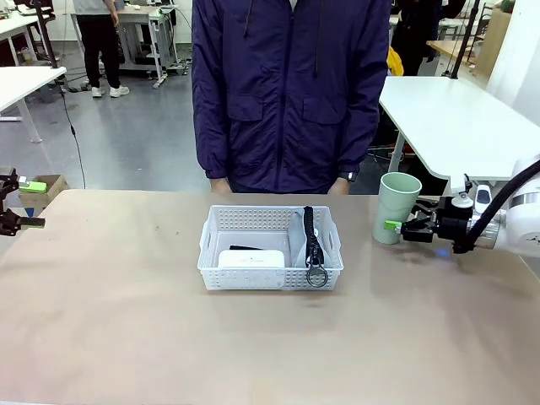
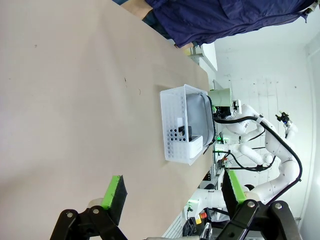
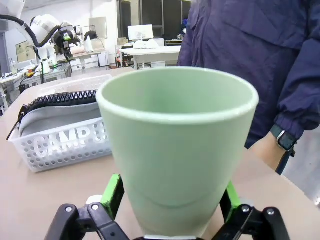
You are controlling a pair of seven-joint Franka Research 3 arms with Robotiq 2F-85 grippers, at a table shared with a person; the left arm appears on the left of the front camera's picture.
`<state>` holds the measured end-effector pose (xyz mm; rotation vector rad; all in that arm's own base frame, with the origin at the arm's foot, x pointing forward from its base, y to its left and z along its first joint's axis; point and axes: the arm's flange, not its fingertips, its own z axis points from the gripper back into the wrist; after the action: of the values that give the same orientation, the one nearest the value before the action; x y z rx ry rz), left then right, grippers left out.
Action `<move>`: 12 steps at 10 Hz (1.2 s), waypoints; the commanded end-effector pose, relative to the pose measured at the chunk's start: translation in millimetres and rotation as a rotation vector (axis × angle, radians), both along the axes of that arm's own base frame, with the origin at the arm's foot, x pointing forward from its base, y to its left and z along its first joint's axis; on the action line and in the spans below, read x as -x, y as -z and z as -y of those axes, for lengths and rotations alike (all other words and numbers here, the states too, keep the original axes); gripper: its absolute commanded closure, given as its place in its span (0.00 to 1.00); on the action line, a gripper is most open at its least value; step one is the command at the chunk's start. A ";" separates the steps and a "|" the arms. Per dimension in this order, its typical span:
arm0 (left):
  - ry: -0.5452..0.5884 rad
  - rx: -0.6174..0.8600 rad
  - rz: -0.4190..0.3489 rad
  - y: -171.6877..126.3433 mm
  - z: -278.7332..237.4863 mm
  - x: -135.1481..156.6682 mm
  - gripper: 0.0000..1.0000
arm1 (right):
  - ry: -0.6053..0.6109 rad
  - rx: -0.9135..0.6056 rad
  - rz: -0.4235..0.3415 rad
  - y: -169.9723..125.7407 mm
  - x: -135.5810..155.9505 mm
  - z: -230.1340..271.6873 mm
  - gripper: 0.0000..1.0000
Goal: Efficiently arrange items inside the basket to fit them all.
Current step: Pick up the Reusable plastic cup and place it inside the Organizing basket.
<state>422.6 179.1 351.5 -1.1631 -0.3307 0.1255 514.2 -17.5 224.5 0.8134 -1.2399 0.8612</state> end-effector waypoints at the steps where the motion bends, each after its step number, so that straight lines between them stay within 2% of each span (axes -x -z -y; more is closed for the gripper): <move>1: 0.000 -0.008 0.004 -1.8 2.1 3.9 0.00 | 0.022 -0.028 0.042 -9.0 2.2 0.4 0.00; 4: 0.000 -0.008 0.004 -1.8 2.1 3.9 0.00 | 0.013 -0.019 0.068 -28.0 1.7 2.6 0.00; 7: 0.000 -0.008 0.004 -1.8 2.1 3.9 0.00 | -0.041 -0.021 0.029 -23.6 -5.6 -1.1 0.00; 8: 0.000 -0.008 0.004 -1.8 2.1 3.9 0.00 | -0.050 -0.011 0.013 -23.9 -5.0 -1.1 0.56; 9: 0.000 -0.008 0.004 -1.8 2.1 3.9 0.00 | -0.050 -0.021 0.015 -24.9 -4.0 -0.1 0.57; 10: 0.000 -0.008 0.004 -1.8 2.1 3.9 0.00 | -0.053 -0.023 0.016 -26.4 -2.2 1.1 1.00; 11: 0.000 -0.008 0.004 -1.8 2.1 3.9 0.00 | -0.056 -0.027 0.008 -28.7 -0.8 2.2 0.62; 12: 0.000 -0.008 0.004 -1.8 2.1 3.9 0.00 | -0.059 -0.039 -0.003 -30.1 -0.3 3.7 1.00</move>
<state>422.6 179.1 351.5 -1.1631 -0.3307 0.1255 516.1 -16.6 247.3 0.8384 -1.2635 0.8998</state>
